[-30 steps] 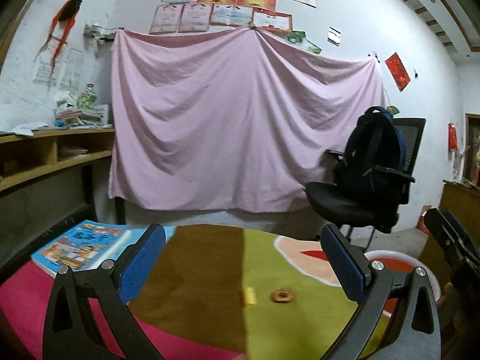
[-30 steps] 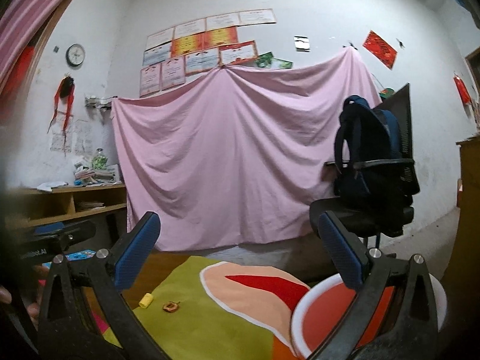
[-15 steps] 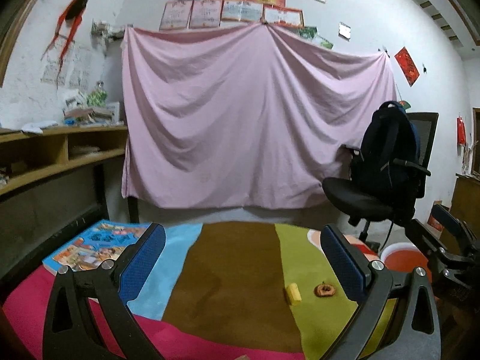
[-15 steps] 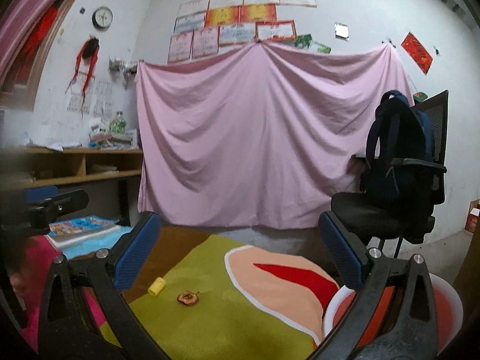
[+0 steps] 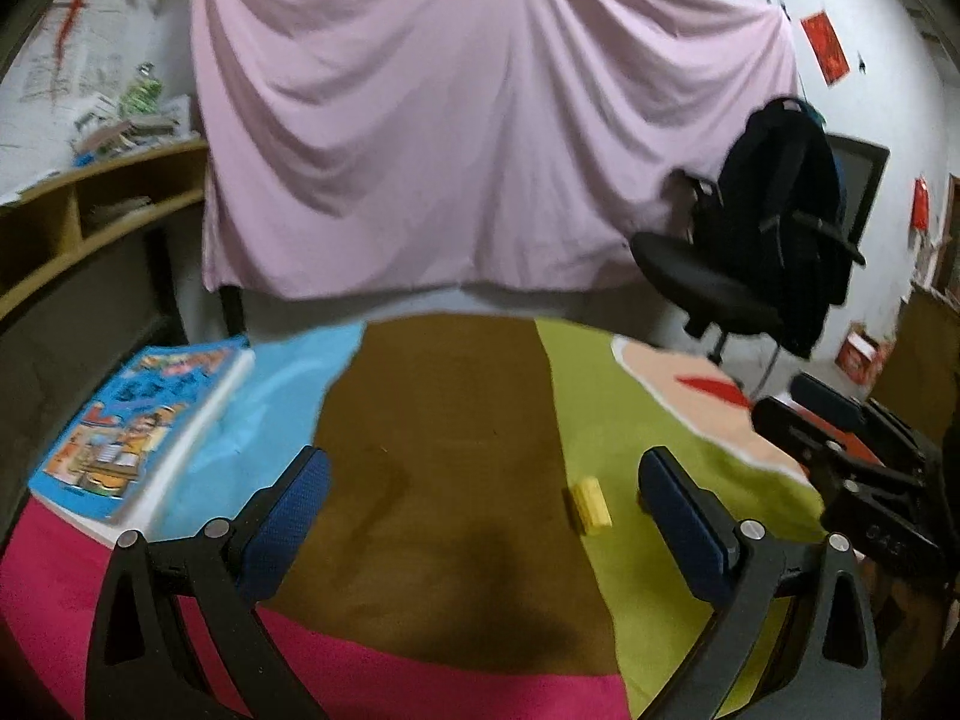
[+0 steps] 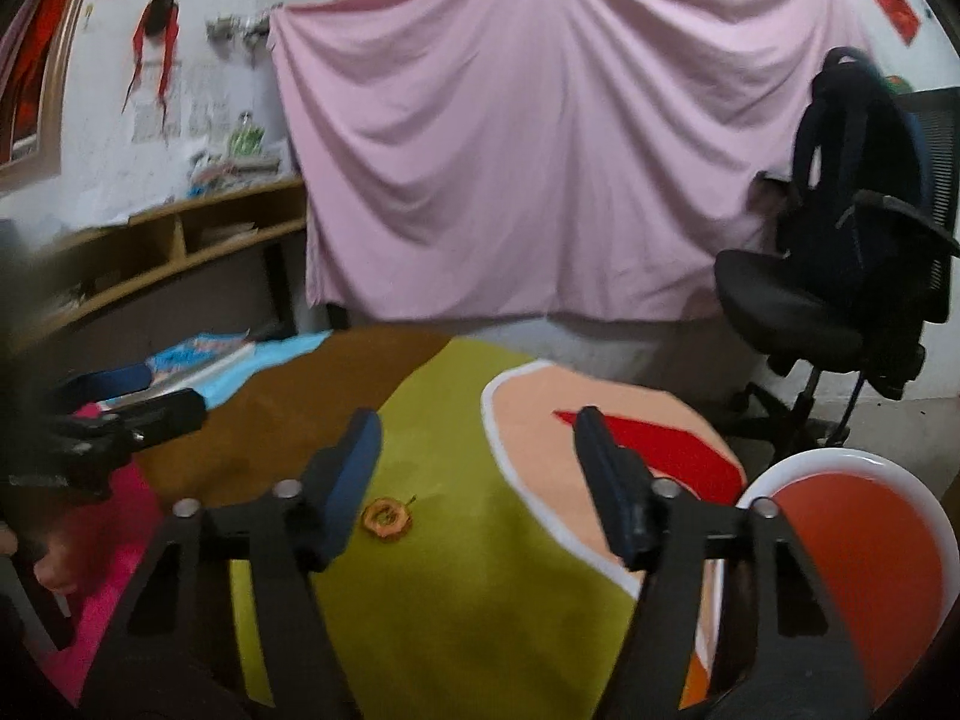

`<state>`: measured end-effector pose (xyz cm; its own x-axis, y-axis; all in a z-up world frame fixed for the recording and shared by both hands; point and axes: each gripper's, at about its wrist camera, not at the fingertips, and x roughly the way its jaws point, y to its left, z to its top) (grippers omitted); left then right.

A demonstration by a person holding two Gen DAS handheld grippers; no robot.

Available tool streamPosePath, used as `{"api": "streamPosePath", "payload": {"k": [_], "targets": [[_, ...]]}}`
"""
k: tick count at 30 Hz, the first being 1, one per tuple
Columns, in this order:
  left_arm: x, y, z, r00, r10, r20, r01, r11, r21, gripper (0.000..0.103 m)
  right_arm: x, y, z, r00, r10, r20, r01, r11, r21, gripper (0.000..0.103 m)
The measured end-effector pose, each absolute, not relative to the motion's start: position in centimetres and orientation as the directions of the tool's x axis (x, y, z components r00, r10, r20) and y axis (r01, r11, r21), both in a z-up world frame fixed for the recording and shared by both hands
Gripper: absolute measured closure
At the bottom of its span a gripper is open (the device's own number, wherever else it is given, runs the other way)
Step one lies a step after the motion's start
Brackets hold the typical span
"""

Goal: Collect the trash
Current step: 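Grasp the yellow cylinder with the left gripper while the right grasps the dried orange slice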

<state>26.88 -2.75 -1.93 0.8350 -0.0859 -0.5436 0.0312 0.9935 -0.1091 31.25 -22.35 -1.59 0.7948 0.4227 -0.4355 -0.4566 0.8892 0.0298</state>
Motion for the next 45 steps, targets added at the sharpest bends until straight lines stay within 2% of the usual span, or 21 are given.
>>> {"api": "streamPosePath", "payload": {"k": [3,4,5,8,13,18,21,31,45], "targets": [[27.9,-3.4,-2.6,0.789,-0.145,-0.597,0.086,0.988,-0.126,0.019,31.7,-21.4,-2.2,0.760,0.431,-0.486,-0.488,0.873,0.012,0.026],[28.4,-3.5,-2.9,0.767,-0.172,-0.618,0.106,0.984,-0.142,0.027,31.8,-21.2,-2.4,0.751,0.432,-0.499,-0.494,0.869,0.008,0.031],[28.8,-3.6,-3.2,0.742,-0.205,-0.639,0.128,0.978,-0.166,0.036,31.9,-21.0,-2.5,0.742,0.435,-0.509,-0.501,0.865,0.009,0.034],[29.8,-3.9,-4.1,0.680,-0.265,-0.684,0.158,0.963,-0.217,0.050,32.3,-20.8,-3.0,0.712,0.446,-0.542,-0.517,0.855,0.023,0.038],[31.1,-4.7,-4.7,0.624,-0.310,-0.718,0.188,0.951,-0.247,0.068,33.2,-20.8,-3.6,0.659,0.463,-0.592,-0.533,0.844,0.067,0.041],[32.1,-5.3,-5.0,0.594,-0.302,-0.746,0.194,0.953,-0.231,0.077,33.7,-20.8,-4.0,0.630,0.468,-0.620,-0.536,0.839,0.089,0.043],[32.5,-5.6,-5.4,0.581,-0.287,-0.762,0.188,0.958,-0.217,0.090,34.0,-21.1,-4.0,0.619,0.473,-0.627,-0.533,0.839,0.107,0.044],[31.4,-3.8,-5.3,0.613,-0.254,-0.748,0.113,0.965,-0.235,0.092,34.1,-20.1,-4.4,0.540,0.524,-0.658,-0.590,0.794,0.147,0.043],[29.5,-2.2,-4.1,0.633,-0.200,-0.748,0.038,0.973,-0.228,0.092,34.2,-17.1,-5.7,0.485,0.457,-0.745,-0.637,0.768,0.056,0.044]]}}
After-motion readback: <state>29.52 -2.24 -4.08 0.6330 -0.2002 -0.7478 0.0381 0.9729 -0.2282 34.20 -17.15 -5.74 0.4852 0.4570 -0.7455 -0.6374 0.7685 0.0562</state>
